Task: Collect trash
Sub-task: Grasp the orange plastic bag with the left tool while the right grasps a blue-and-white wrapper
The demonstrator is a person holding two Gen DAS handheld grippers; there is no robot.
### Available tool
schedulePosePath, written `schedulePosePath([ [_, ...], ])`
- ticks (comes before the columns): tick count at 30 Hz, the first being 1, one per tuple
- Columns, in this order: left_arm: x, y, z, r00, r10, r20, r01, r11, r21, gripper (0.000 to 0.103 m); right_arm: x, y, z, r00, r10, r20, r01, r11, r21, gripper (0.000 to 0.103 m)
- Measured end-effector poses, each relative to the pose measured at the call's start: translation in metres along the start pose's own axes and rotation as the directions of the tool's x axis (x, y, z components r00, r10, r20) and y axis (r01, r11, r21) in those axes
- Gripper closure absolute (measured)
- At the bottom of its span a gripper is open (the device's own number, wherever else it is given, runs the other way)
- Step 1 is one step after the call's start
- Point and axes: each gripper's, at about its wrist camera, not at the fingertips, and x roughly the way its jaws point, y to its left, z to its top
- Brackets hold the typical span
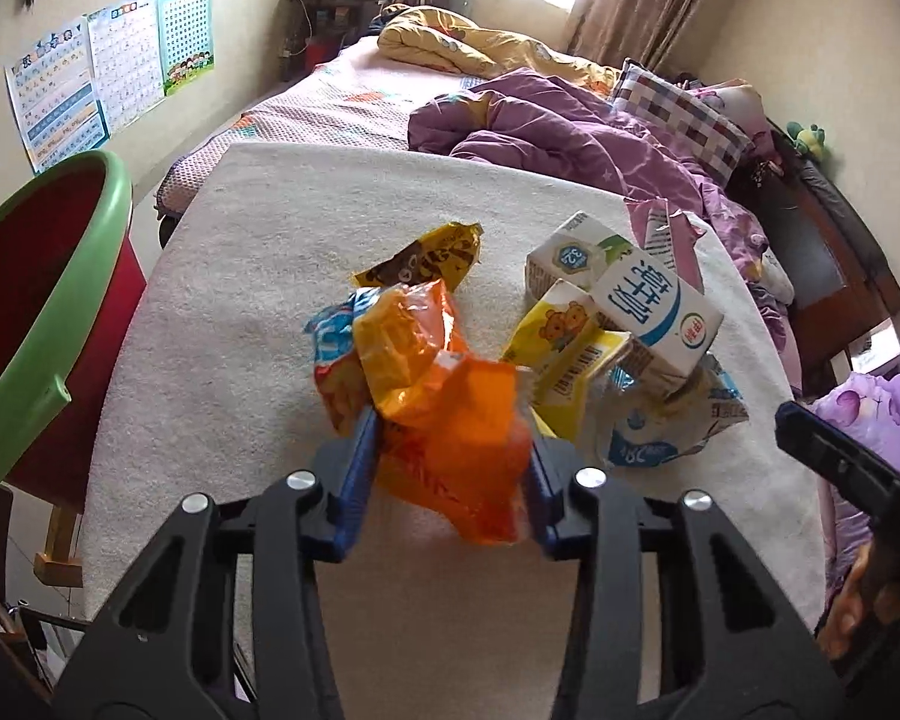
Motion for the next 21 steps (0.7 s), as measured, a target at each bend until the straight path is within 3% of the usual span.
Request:
schedulePosePath([
  [2,-0.007,0.001,-0.003,1.000,-0.004,0.002,0.004,1.000,-0.003,0.077,0.011,-0.001,0.005,1.000,0.003,-0.024,-0.003,1.000,-0.001,0.041],
  [9,-0.023,0.004,-0.012,1.000,-0.021,0.004,0.021,1.000,-0.008,0.080,0.046,-0.003,0.007,0.996,0.002,-0.086,-0.002,1.000,-0.003,0.042],
  [10,-0.022,0.003,-0.013,1.000,-0.021,0.001,0.021,1.000,-0.009,0.079,0.048,-0.003,0.006,0.996,0.001,-0.089,-0.001,1.000,0.001,0.045],
  [12,-0.018,0.003,-0.015,1.000,-0.023,-0.016,0.023,1.000,-0.016,0.075,0.051,-0.004,0.004,0.995,0.005,-0.096,-0.004,1.000,0.003,0.065],
  [14,-0.014,0.003,-0.017,0.999,-0.027,-0.027,0.026,0.999,-0.024,0.059,0.052,-0.004,0.003,0.994,0.009,-0.106,-0.010,1.000,-0.003,0.072],
  [15,-0.013,0.004,-0.017,0.999,-0.029,-0.028,0.028,0.999,-0.026,0.056,0.050,-0.005,0.001,0.994,0.013,-0.108,-0.014,1.000,-0.005,0.077],
  [18,-0.007,0.003,-0.016,0.999,-0.029,-0.035,0.028,0.999,-0.018,0.054,0.042,-0.003,-0.003,0.995,0.021,-0.099,-0.022,1.000,-0.015,0.086],
  [21,0.001,-0.002,-0.016,0.997,-0.041,-0.062,0.040,0.999,-0.010,0.055,0.030,-0.001,-0.009,0.997,0.020,-0.081,-0.022,0.999,-0.025,0.088],
])
